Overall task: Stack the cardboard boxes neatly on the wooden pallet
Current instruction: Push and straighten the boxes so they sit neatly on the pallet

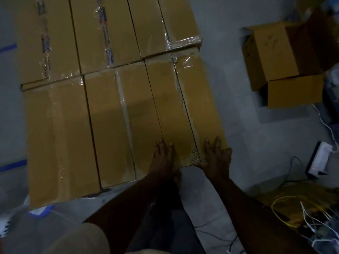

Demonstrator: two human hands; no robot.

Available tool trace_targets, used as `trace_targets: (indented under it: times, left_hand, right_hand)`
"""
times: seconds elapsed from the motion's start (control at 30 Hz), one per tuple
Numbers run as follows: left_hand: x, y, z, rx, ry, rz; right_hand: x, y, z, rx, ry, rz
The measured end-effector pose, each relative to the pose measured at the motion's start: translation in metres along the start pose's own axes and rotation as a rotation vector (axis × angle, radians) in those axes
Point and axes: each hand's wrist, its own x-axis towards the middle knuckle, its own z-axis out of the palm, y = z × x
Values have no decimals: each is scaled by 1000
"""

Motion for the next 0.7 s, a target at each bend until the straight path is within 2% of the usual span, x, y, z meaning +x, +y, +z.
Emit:
trace_targets:
  times: [0.17,0.3,0.37,0.5,0.7]
  left_hand:
    - [0,-5,-12,-48,-39,12]
    - [-31,-15,-41,-239,12,18]
    - [-53,-16,-56,-292,50,23]
    - [-92,-17,-77,-357,100,27]
    - [-113,10,-88,-469,282,-48]
  right_hand:
    - [-2,-11,-17,-46,-36,-50]
    - [-25,-30,-32,161,36,-192]
    - [-45,-35,-43,306,101,-194]
    - [-75,-32,-68,472,368,-183]
    - [-53,-8,-110,590,269,-233]
